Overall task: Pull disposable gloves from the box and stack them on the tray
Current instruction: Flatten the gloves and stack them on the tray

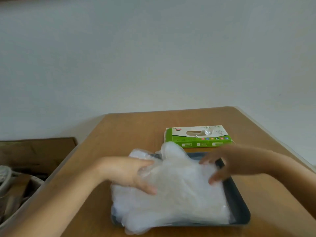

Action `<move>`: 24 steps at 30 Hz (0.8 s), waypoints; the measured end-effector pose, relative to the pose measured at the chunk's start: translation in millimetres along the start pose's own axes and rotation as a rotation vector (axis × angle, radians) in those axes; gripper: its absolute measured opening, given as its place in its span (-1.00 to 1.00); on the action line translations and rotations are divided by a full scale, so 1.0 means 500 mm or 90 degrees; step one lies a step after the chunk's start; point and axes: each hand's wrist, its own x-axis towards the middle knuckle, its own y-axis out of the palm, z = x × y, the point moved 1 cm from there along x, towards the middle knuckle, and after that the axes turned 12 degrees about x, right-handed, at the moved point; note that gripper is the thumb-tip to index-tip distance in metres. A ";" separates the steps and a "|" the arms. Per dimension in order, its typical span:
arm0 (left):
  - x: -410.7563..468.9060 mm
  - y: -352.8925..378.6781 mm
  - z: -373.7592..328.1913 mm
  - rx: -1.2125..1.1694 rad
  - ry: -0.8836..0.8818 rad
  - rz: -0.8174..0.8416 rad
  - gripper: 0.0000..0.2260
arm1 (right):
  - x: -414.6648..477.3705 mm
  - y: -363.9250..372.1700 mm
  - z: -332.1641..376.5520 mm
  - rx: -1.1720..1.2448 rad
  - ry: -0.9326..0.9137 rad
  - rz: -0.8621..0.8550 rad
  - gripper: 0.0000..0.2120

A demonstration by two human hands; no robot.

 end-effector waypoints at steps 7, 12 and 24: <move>0.121 -0.079 -0.032 -0.083 -0.033 -0.209 -0.49 | 0.150 -0.080 -0.098 0.053 -0.043 -0.367 -0.77; 0.227 -0.092 -0.064 -0.087 -0.024 -0.224 -0.52 | 0.194 -0.049 -0.126 0.044 -0.002 -0.375 -0.84; 0.313 -0.069 -0.074 -0.060 -0.092 -0.189 -0.52 | 0.216 -0.033 -0.101 0.045 -0.095 -0.451 -0.89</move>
